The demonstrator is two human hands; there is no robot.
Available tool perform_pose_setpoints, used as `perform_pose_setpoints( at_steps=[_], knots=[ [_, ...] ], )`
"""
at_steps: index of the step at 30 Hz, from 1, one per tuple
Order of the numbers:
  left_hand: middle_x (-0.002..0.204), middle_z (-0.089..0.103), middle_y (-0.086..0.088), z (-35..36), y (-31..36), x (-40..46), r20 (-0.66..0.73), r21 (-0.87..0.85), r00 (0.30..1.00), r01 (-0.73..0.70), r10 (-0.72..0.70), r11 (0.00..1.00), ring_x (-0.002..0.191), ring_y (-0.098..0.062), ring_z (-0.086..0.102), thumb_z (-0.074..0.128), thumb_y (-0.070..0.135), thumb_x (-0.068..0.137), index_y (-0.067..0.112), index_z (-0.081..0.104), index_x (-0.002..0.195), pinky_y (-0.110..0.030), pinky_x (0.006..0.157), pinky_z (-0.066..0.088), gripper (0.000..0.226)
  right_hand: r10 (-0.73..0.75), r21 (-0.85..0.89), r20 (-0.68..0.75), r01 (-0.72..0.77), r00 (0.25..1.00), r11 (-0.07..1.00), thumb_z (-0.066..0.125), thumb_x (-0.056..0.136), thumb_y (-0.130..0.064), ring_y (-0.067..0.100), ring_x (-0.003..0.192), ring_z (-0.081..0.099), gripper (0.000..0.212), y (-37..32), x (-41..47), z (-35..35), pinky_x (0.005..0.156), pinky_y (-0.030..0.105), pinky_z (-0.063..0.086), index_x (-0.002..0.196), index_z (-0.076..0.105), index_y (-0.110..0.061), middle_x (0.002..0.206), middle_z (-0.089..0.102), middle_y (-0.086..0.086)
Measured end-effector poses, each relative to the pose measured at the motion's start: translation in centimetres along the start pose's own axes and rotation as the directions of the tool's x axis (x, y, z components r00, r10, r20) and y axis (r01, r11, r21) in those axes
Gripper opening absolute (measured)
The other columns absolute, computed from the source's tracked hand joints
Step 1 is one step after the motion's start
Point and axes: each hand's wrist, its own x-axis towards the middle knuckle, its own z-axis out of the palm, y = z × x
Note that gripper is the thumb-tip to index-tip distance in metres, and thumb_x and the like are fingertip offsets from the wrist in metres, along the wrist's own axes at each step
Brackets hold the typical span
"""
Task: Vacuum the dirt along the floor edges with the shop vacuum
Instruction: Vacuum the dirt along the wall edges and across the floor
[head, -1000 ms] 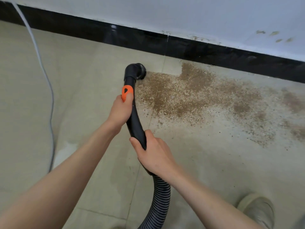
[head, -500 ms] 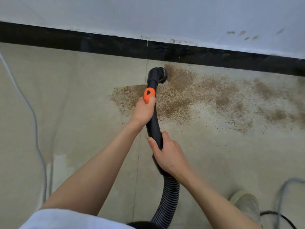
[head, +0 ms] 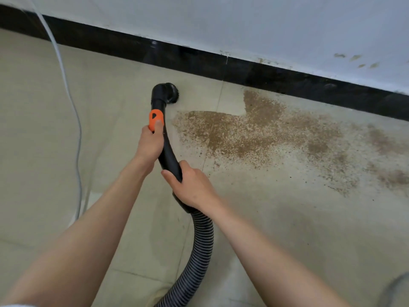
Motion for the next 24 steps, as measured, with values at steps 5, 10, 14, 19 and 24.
perform_pose_setpoints(
  at_steps=[5, 10, 14, 19, 24],
  knots=[
    [0.105, 0.053, -0.013, -1.0, -2.9, -2.5, -0.07, 0.005, 0.997, 0.017, -0.016, 1.0, 0.087, -0.021, 0.049, 0.029, 0.044, 0.1, -0.001, 0.043, 0.128, -0.029, 0.064, 0.037, 0.054, -0.044, -0.047, 0.072, 0.047, 0.996, 0.998, 0.041, 0.097, -0.052, 0.031, 0.07, 0.054, 0.039, 0.6, -2.3, 1.6, 0.057, 0.036, 0.034, 0.092, 0.038, -0.014, 0.078, 0.053, 0.008],
    [0.093, 0.048, -0.002, 0.0, -2.8, -4.8, -0.013, 0.02, 1.0, 0.022, -0.022, 1.0, 0.081, -0.016, 0.049, 0.029, 0.042, 0.101, 0.0, 0.038, 0.129, -0.027, 0.061, 0.037, 0.051, -0.018, -0.002, 0.028, 0.018, 0.999, 1.0, 0.041, 0.097, -0.054, 0.033, 0.072, 0.057, 0.04, 1.5, -4.5, 1.7, 0.057, 0.036, 0.037, 0.092, 0.04, -0.015, 0.077, 0.056, 0.008],
    [0.082, 0.045, 0.004, 1.4, -2.2, -5.7, 0.057, 0.042, 0.998, 0.006, -0.008, 0.999, 0.07, -0.006, 0.045, 0.029, 0.042, 0.101, 0.001, 0.04, 0.128, -0.022, 0.057, 0.036, 0.051, 0.029, -0.004, -0.025, -0.029, 0.999, 1.0, 0.04, 0.097, -0.054, 0.03, 0.07, 0.054, 0.039, 2.1, -6.0, 1.2, 0.057, 0.035, 0.035, 0.092, 0.04, -0.015, 0.075, 0.053, 0.004],
    [0.09, 0.051, -0.003, 4.3, -0.9, -6.7, 0.178, 0.077, 0.984, -0.035, 0.021, 0.996, 0.071, -0.009, 0.048, 0.029, 0.044, 0.1, 0.002, 0.045, 0.122, -0.024, 0.057, 0.037, 0.049, 0.11, -0.001, -0.131, -0.111, 0.985, 0.994, 0.038, 0.097, -0.055, 0.034, 0.08, 0.06, 0.039, 3.2, -7.7, 0.2, 0.064, 0.038, 0.044, 0.096, 0.04, -0.015, 0.083, 0.06, 0.008],
    [0.071, 0.043, 0.0, 7.9, 0.4, -7.8, 0.313, 0.124, 0.947, -0.116, 0.072, 0.986, 0.06, -0.01, 0.042, 0.029, 0.04, 0.101, 0.014, 0.047, 0.086, -0.026, 0.051, 0.031, 0.035, 0.208, 0.045, -0.214, -0.203, 0.954, 0.978, 0.038, 0.097, -0.053, 0.033, 0.079, 0.059, 0.039, 5.1, -8.8, -1.1, 0.063, 0.038, 0.042, 0.094, 0.041, -0.015, 0.077, 0.054, 0.004]
  ],
)
